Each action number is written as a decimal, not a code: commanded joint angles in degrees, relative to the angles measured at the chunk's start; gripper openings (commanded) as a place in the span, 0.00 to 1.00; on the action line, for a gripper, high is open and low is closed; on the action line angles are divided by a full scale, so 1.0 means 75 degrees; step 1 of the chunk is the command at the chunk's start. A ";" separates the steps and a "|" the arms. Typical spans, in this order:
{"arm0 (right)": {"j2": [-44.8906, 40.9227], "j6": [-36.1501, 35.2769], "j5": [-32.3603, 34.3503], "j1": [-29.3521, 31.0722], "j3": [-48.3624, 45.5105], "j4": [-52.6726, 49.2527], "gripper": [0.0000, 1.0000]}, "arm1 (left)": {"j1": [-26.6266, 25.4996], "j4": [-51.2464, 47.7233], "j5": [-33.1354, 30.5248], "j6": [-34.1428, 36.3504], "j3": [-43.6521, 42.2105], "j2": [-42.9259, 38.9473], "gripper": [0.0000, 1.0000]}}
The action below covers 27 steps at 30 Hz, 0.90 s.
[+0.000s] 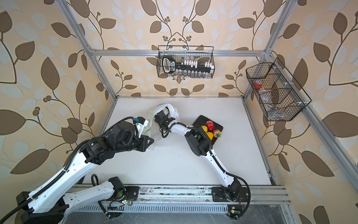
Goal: Take the fake fruits out of the plastic bag
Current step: 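Lower the right gripper onto the second red pear and close on it, then lift the red pear out of the bag with the right gripper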
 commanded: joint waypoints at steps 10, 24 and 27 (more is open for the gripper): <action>-0.1164 -0.0780 -0.0340 0.0044 -0.1633 0.0857 0.31 | -0.0017 -0.0112 -0.1193 -0.0579 -0.0281 -0.0187 0.00; -0.3341 -0.1506 -0.1285 0.0101 -0.4539 0.2284 0.31 | -0.0019 0.0163 -0.1867 -0.1080 -0.0375 -0.0164 0.00; -0.3754 -0.1917 -0.1665 0.0107 -0.4987 0.2552 0.31 | -0.0025 0.0275 -0.1922 -0.1108 -0.0375 -0.0123 0.00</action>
